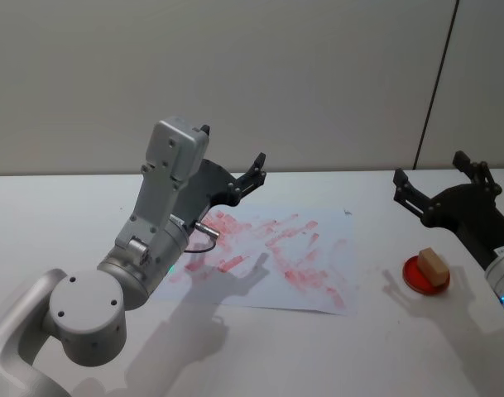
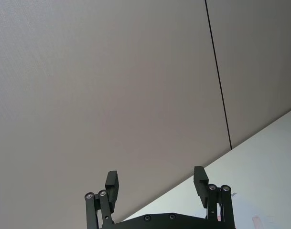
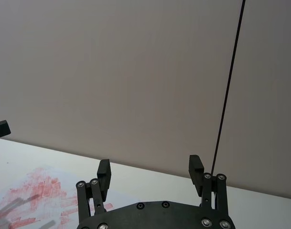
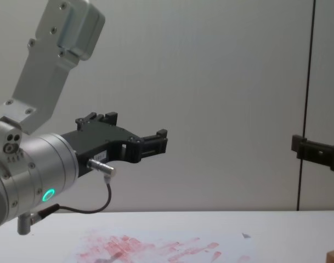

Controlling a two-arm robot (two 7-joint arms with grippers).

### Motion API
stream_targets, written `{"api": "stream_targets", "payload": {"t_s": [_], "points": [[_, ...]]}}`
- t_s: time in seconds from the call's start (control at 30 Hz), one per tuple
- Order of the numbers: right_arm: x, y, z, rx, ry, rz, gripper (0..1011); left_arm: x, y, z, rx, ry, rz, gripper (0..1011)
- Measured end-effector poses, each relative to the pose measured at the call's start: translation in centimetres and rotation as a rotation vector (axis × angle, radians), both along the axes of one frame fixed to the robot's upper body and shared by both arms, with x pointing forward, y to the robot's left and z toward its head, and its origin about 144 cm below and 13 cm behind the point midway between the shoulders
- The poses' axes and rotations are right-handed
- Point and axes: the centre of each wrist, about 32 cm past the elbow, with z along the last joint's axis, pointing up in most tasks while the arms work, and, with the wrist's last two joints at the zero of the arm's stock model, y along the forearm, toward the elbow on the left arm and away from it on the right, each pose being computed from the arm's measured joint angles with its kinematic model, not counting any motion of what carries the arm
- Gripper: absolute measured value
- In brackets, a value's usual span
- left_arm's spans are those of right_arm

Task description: Use the one hand to pick up the stamp and affix it onto the A4 paper.

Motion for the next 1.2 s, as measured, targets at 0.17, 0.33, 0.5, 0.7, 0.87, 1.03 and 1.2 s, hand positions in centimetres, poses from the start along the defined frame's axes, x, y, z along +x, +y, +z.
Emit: {"api": "stream_targets", "payload": {"t_s": [0.17, 0.33, 0.5, 0.7, 0.87, 1.03, 1.2], "points": [[-0.2, -0.4, -0.1, 0.002, 0.008, -0.001, 1001, 0.0, 0.0, 0.0, 0.0, 0.0, 0.0, 1001], [-0.7, -1.1, -0.1, 0.006, 0.02, -0.001, 1001, 0.0, 0.0, 0.0, 0.0, 0.0, 0.0, 1001], [-1.5, -2.1, -0.1, 0.009, 0.041, -0.006, 1001, 0.0, 0.0, 0.0, 0.0, 0.0, 0.0, 1001], [-2.4, -3.1, -0.2, 0.006, 0.071, -0.013, 1001, 0.0, 0.0, 0.0, 0.0, 0.0, 0.0, 1001], [-3.0, -3.9, -0.4, -0.006, 0.113, -0.023, 1001, 0.0, 0.0, 0.0, 0.0, 0.0, 0.0, 1001], [-3.3, -4.3, -0.6, -0.024, 0.151, -0.03, 1001, 0.0, 0.0, 0.0, 0.0, 0.0, 0.0, 1002], [-3.3, -4.6, -1.0, -0.052, 0.204, -0.04, 1001, 0.0, 0.0, 0.0, 0.0, 0.0, 0.0, 1002]]}}
